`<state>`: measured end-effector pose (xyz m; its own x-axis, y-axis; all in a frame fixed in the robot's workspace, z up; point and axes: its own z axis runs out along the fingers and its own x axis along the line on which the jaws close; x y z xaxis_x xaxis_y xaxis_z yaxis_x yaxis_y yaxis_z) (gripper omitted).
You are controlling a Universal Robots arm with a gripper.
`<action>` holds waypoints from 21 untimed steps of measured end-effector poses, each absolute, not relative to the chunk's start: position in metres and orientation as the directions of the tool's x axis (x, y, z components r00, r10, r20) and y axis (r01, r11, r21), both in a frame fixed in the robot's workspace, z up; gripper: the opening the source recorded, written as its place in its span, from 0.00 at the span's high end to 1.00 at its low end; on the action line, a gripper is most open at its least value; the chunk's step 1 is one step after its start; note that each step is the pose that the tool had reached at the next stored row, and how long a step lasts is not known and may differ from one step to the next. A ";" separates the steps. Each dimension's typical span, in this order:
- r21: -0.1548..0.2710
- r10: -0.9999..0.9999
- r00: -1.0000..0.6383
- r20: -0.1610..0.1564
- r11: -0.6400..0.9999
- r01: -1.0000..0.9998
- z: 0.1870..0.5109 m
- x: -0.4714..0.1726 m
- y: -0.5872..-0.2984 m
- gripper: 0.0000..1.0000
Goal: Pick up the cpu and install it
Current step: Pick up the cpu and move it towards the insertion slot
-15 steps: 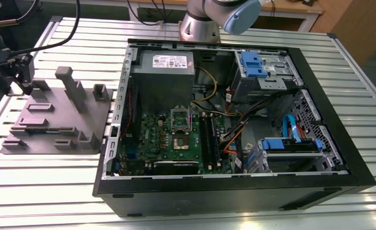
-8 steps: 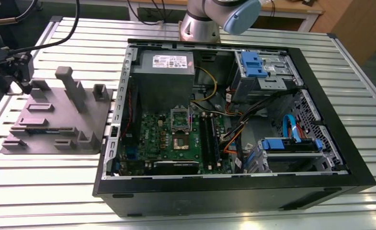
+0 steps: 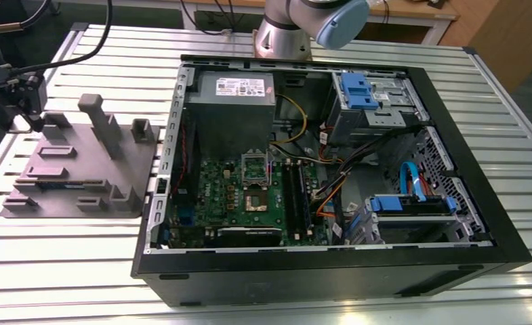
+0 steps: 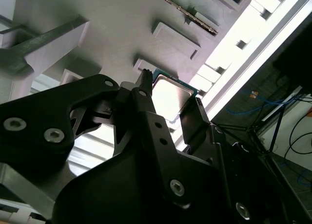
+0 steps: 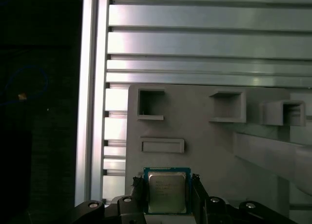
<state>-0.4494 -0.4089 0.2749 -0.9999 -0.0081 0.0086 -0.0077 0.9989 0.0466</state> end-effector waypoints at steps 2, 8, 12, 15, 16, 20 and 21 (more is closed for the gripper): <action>0.047 -0.008 -1.000 0.009 0.999 -0.008 0.276 -0.449 -0.409 0.53; 0.047 -0.008 -1.000 0.009 0.999 -0.008 0.278 -0.449 -0.409 0.53; 0.047 -0.008 -1.000 0.009 0.999 -0.008 0.279 -0.449 -0.409 0.53; 0.047 -0.008 -1.000 0.009 0.999 -0.008 0.282 -0.449 -0.409 0.53; 0.047 -0.008 -1.000 0.009 0.999 -0.008 0.282 -0.449 -0.409 0.53; 0.047 -0.008 -1.000 0.009 0.999 -0.008 0.283 -0.449 -0.409 0.53; 0.047 -0.008 -1.000 0.009 0.999 -0.008 0.284 -0.449 -0.409 0.53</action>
